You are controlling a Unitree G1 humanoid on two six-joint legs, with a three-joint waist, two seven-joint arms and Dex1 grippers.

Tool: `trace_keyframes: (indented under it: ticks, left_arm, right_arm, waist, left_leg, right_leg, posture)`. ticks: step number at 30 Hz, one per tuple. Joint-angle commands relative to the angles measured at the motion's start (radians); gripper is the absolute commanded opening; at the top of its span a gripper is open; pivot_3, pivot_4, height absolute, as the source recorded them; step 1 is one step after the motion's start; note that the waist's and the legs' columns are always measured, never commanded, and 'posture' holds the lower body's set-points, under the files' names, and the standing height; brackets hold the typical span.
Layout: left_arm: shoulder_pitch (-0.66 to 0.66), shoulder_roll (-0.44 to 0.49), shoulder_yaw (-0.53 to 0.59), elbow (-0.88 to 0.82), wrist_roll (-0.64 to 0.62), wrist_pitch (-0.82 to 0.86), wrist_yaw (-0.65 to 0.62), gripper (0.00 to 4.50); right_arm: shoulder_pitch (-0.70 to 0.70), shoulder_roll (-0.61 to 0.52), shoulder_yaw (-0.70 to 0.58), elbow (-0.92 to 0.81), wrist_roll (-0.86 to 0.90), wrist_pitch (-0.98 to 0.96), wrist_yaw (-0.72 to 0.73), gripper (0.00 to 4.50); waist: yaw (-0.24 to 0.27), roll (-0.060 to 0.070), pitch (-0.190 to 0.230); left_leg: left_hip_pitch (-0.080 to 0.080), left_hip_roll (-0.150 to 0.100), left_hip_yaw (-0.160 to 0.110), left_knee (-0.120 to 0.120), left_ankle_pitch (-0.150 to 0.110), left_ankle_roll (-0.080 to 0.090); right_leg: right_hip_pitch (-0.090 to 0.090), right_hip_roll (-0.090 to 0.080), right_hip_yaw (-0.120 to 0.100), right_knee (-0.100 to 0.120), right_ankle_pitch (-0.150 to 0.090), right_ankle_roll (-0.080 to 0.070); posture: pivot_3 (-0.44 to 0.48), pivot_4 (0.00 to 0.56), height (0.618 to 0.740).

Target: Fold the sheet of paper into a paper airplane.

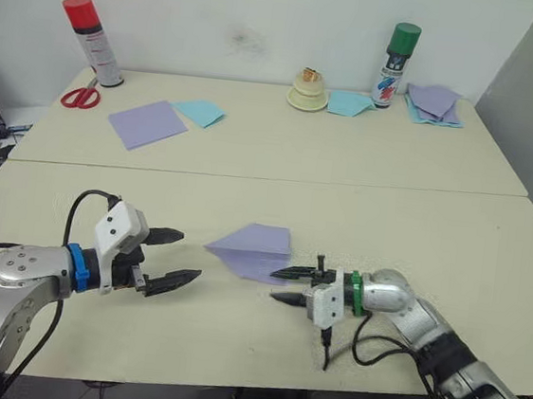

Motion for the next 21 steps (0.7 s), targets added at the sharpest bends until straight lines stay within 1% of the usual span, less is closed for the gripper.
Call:
trace_keyframes:
  ticks: [1,3,4,6,7,8,10,11,13,14,17,20,21]
  left_arm:
    - [-0.048,0.0,-0.005,-0.006,0.003,-0.01,0.016,4.5]
    - [-0.09,-0.024,-0.027,0.008,0.032,-0.008,0.069,4.5]
    - [-0.107,-0.033,-0.034,0.016,0.042,-0.006,0.089,4.5]
    - [-0.183,-0.101,-0.055,0.043,0.054,0.018,0.181,4.5]
    - [-0.225,-0.15,-0.073,0.054,0.059,0.035,0.237,4.11]
    - [-0.255,-0.19,-0.092,0.06,0.064,0.05,0.275,3.91]
    - [-0.294,-0.252,-0.118,0.065,0.066,0.106,0.339,3.26]
    - [-0.307,-0.276,-0.131,0.067,0.065,0.13,0.362,2.98]
    - [-0.326,-0.301,-0.172,0.072,0.076,0.168,0.385,2.33]
    - [-0.333,-0.303,-0.196,0.078,0.09,0.177,0.389,1.97]
    - [-0.354,-0.31,-0.237,0.107,0.119,0.194,0.405,1.04]
    - [-0.366,-0.306,-0.273,0.13,0.149,0.184,0.4,0.07]
    - [-0.364,-0.297,-0.29,0.132,0.162,0.172,0.387,0.03]
  right_arm:
    - [0.013,-0.07,-0.044,-0.22,0.287,0.269,0.18,2.6]
    - [0.003,-0.094,-0.078,-0.298,0.38,0.437,0.205,2.6]
    - [-0.004,-0.093,-0.091,-0.318,0.399,0.491,0.203,2.6]
    - [-0.051,-0.021,-0.143,-0.308,0.47,0.682,0.105,2.6]
    - [-0.084,0.018,-0.152,-0.272,0.463,0.757,0.062,2.21]
    - [-0.114,0.052,-0.153,-0.233,0.437,0.794,0.035,2.01]
    - [-0.158,0.109,-0.159,-0.165,0.38,0.849,-0.026,1.3]
    - [-0.174,0.135,-0.165,-0.138,0.364,0.878,-0.058,0.95]
    - [-0.195,0.184,-0.18,-0.088,0.33,0.873,-0.106,0.21]
    - [-0.197,0.196,-0.179,-0.071,0.307,0.86,-0.113,0.0]
    - [-0.183,0.206,-0.167,-0.054,0.262,0.848,-0.1,0.0]
    - [-0.162,0.216,-0.161,-0.058,0.241,0.857,-0.086,0.0]
    - [-0.156,0.22,-0.159,-0.064,0.237,0.863,-0.084,0.0]
  waist:
    - [0.001,0.0,0.001]
    - [0.002,0.0,0.001]
    - [0.002,0.0,0.001]
    - [0.001,-0.001,0.001]
    - [0.0,-0.001,0.001]
    - [-0.001,-0.001,0.001]
    - [-0.001,-0.001,0.001]
    - [0.0,-0.001,0.001]
    - [0.0,-0.002,0.001]
    - [0.0,-0.002,0.001]
    - [0.0,-0.002,0.001]
    - [0.0,-0.002,0.001]
    - [0.0,-0.002,0.001]
  left_leg:
    - [0.0,0.0,0.0,0.0,0.0,0.0]
    - [0.001,0.001,-0.001,0.0,0.0,0.0]
    - [0.001,0.001,-0.001,0.0,0.0,0.0]
    - [0.002,0.002,-0.001,0.0,0.0,0.0]
    - [0.003,0.002,-0.001,0.0,0.0,0.0]
    - [0.003,0.002,-0.001,0.0,0.0,0.0]
    - [0.003,0.003,-0.001,0.001,0.001,-0.002]
    - [0.003,0.003,-0.001,0.0,0.001,-0.002]
    - [0.002,0.002,-0.001,0.0,0.003,-0.005]
    - [0.0,0.002,-0.001,0.0,0.003,-0.006]
    - [-0.008,0.0,0.001,0.001,0.004,-0.007]
    - [-0.009,0.0,0.002,0.001,0.004,-0.007]
    - [-0.009,0.0,0.002,0.001,0.004,-0.007]
  right_leg:
    - [0.0,0.0,-0.001,0.0,0.0,0.0]
    - [0.0,0.0,-0.001,0.001,0.0,-0.001]
    - [0.001,0.0,-0.001,0.001,0.001,-0.001]
    - [0.001,0.001,-0.001,0.001,0.001,-0.002]
    - [0.001,0.001,-0.001,0.002,0.001,-0.002]
    - [0.001,0.001,-0.001,0.002,0.002,-0.003]
    - [0.001,0.002,-0.002,0.003,0.003,-0.003]
    - [0.0,0.002,-0.002,0.003,0.003,-0.003]
    - [0.0,0.002,-0.002,0.002,0.004,-0.003]
    - [-0.002,0.002,-0.001,0.002,0.004,-0.002]
    - [-0.01,0.001,-0.001,0.002,0.004,-0.002]
    - [-0.012,0.001,0.0,0.003,0.004,-0.002]
    - [-0.012,0.001,0.0,0.003,0.004,-0.002]
  posture:
    - [0.0,0.15,0.74]
    - [0.0,0.15,0.74]
    - [0.0,0.15,0.74]
    - [0.0,0.15,0.74]
    - [0.0,0.15,0.74]
    - [0.0,0.15,0.74]
    - [0.0,0.15,0.74]
    - [0.0,0.15,0.74]
    - [0.0,0.15,0.74]
    - [0.0,0.15,0.74]
    - [0.0,0.15,0.74]
    - [0.0,0.15,0.74]
    - [0.0,0.15,0.74]
